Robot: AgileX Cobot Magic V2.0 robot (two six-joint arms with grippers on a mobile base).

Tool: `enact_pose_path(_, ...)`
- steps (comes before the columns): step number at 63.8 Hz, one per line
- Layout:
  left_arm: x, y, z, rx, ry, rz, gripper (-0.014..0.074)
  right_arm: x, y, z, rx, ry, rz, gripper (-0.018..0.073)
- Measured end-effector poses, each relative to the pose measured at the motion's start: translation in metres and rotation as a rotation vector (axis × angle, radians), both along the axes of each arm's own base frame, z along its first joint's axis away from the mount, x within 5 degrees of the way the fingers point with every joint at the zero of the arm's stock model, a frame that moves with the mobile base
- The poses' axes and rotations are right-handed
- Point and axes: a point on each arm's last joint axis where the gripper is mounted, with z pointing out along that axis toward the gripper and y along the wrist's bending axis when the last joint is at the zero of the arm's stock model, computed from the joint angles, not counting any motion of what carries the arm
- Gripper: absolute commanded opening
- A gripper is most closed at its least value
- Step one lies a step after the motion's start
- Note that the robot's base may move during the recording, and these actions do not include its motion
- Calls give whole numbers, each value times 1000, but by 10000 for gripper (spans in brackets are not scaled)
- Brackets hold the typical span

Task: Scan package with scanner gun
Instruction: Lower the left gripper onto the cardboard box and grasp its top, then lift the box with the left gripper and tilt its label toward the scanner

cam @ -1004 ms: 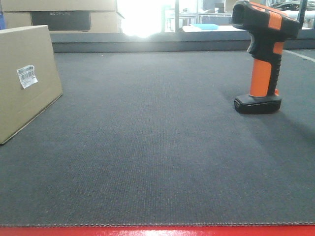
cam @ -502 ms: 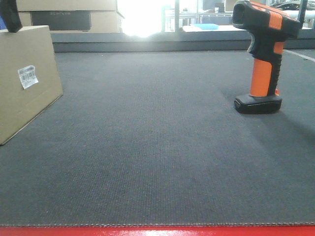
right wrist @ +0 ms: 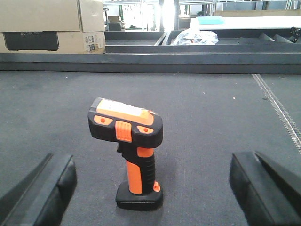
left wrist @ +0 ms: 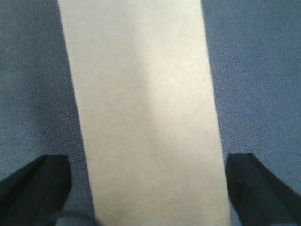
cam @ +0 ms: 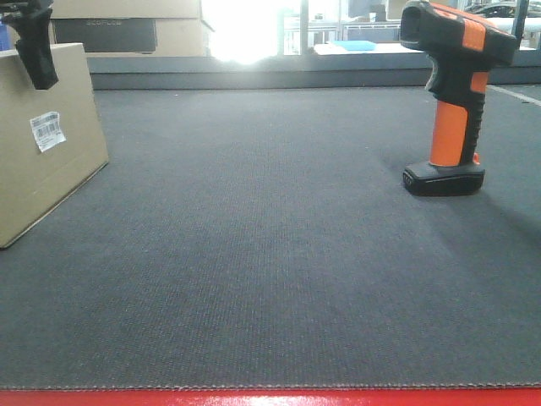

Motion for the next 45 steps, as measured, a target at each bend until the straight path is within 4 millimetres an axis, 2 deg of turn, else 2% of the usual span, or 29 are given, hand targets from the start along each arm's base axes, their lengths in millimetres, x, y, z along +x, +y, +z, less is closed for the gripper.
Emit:
enact_pose_path(2, 0, 0, 0, 0, 0, 0, 420, 0, 0, 0, 0, 0, 0, 569)
enact_pose_path(6, 0, 0, -1, 0, 3, 0, 266, 0, 0, 0, 0, 0, 0, 569)
enact_pose_path(14, 0, 0, -3, 1, 8, -2, -110, 0, 0, 0, 0, 0, 0, 569)
enact_pose_path(31, -6, -5, 3, -62, -3, -2, -111, 0, 0, 0, 0, 1, 0, 569)
enact_pose_path(36, -13, -10, 17, -117, -32, -5, -111, 0, 0, 0, 0, 1, 0, 569)
enact_pose_path(45, -36, -19, 54, -239, -124, -34, -111, 0, 2, 0, 0, 1, 20, 569)
